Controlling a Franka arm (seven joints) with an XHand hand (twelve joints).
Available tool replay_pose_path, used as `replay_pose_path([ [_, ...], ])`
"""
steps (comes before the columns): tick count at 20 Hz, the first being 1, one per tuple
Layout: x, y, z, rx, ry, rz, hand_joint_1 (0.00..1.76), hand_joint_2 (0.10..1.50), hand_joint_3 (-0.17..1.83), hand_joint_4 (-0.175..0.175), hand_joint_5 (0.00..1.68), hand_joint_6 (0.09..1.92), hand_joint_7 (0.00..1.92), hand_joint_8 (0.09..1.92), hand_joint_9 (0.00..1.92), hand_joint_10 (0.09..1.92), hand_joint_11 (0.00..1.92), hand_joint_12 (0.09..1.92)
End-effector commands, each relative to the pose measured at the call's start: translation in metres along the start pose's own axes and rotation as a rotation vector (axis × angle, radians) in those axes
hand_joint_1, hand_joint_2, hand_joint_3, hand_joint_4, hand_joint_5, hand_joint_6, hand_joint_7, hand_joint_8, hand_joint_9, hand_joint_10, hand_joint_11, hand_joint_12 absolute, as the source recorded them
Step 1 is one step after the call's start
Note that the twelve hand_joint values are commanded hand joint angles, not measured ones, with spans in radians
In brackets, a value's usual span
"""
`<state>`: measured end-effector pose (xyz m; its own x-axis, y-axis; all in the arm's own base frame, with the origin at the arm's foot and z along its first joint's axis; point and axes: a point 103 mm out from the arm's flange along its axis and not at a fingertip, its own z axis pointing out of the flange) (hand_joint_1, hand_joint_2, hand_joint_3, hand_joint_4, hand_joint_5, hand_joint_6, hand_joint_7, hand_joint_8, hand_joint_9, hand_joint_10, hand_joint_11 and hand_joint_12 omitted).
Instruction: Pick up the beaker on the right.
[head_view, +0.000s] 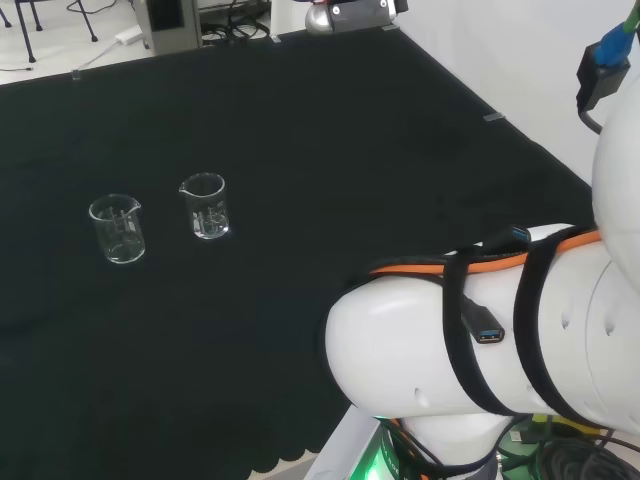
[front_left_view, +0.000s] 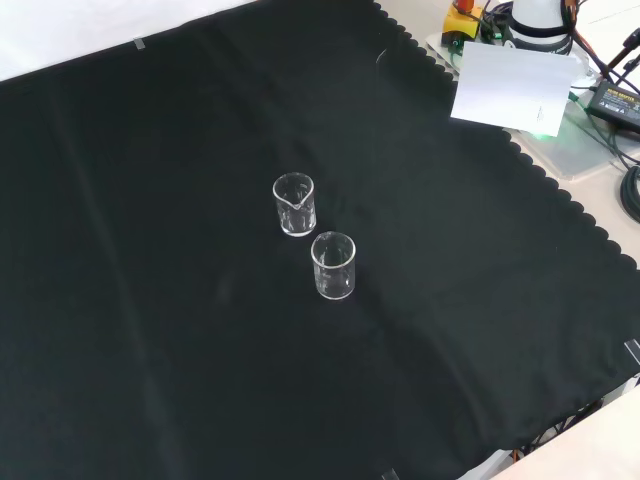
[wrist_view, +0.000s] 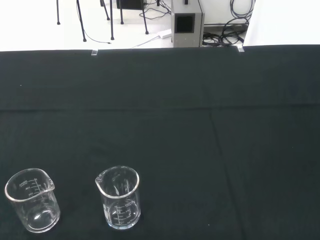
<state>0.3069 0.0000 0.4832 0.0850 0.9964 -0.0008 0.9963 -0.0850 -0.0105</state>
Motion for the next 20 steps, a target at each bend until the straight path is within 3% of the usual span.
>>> replay_pose_path([
  [1, -0.002, -0.011, -0.015, 0.009, 0.000, 0.011, 0.31, 1.11, 0.60, -0.040, 0.33, 0.52, 0.32, 0.66, 0.36, 0.75, 0.25, 1.06],
  [3, -0.001, -0.010, -0.014, 0.016, -0.002, 0.017, 0.15, 1.27, 0.38, -0.021, 0.26, 0.26, 0.18, 0.51, 0.22, 0.67, 0.06, 1.06],
  [6, -0.002, -0.005, -0.006, 0.025, -0.003, 0.028, 0.16, 1.30, 0.27, -0.016, 0.25, 0.13, 0.16, 0.46, 0.19, 0.65, 0.00, 1.05],
  [15, -0.016, 0.015, 0.036, 0.054, 0.040, 0.062, 0.36, 1.20, 0.22, -0.026, 0.24, 0.09, 0.20, 0.48, 0.22, 0.67, 0.00, 1.08],
  [20, -0.030, 0.047, 0.071, 0.050, 0.095, 0.042, 0.40, 1.16, 0.22, -0.030, 0.25, 0.09, 0.20, 0.49, 0.23, 0.68, 0.00, 1.09],
])
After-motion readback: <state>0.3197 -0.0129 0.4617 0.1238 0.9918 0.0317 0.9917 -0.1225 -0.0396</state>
